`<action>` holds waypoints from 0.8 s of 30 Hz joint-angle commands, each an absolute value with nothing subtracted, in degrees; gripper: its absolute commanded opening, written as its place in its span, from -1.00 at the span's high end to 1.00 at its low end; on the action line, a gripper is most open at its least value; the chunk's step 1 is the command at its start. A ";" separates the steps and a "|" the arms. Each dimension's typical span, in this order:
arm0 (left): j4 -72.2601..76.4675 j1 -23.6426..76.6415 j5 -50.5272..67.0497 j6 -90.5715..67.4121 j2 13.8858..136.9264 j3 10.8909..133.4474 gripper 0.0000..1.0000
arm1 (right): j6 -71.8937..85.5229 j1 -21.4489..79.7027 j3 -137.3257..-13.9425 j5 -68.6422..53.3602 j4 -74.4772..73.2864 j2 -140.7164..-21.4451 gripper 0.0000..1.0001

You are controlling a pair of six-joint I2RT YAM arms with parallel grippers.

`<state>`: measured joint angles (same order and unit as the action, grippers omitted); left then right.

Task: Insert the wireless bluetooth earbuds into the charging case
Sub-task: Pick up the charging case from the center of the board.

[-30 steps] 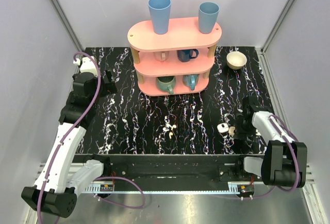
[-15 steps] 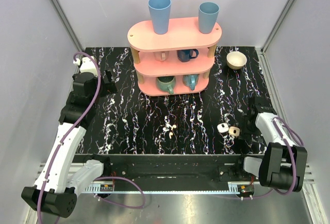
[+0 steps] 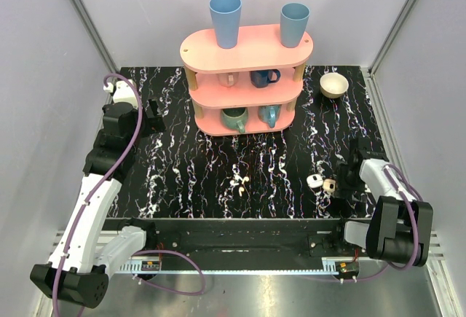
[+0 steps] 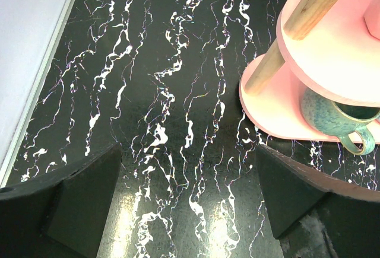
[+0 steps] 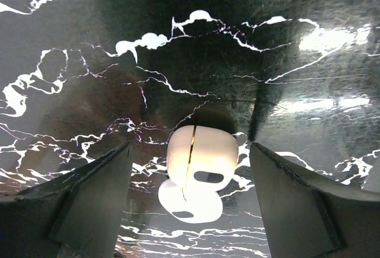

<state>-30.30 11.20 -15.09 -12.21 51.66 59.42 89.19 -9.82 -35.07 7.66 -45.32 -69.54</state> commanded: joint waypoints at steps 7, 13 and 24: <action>-28.57 11.43 -16.17 -11.87 50.45 59.06 -0.98 | 88.33 -10.20 -36.74 4.22 -43.50 -73.65 -0.55; -28.65 11.43 -15.82 -12.04 50.27 59.24 -0.98 | 91.23 -10.19 -35.95 8.52 -45.44 -68.83 -0.59; -28.65 11.51 -14.86 -12.04 50.54 59.24 -0.98 | 91.94 -10.20 -35.51 11.43 -45.62 -65.65 -0.61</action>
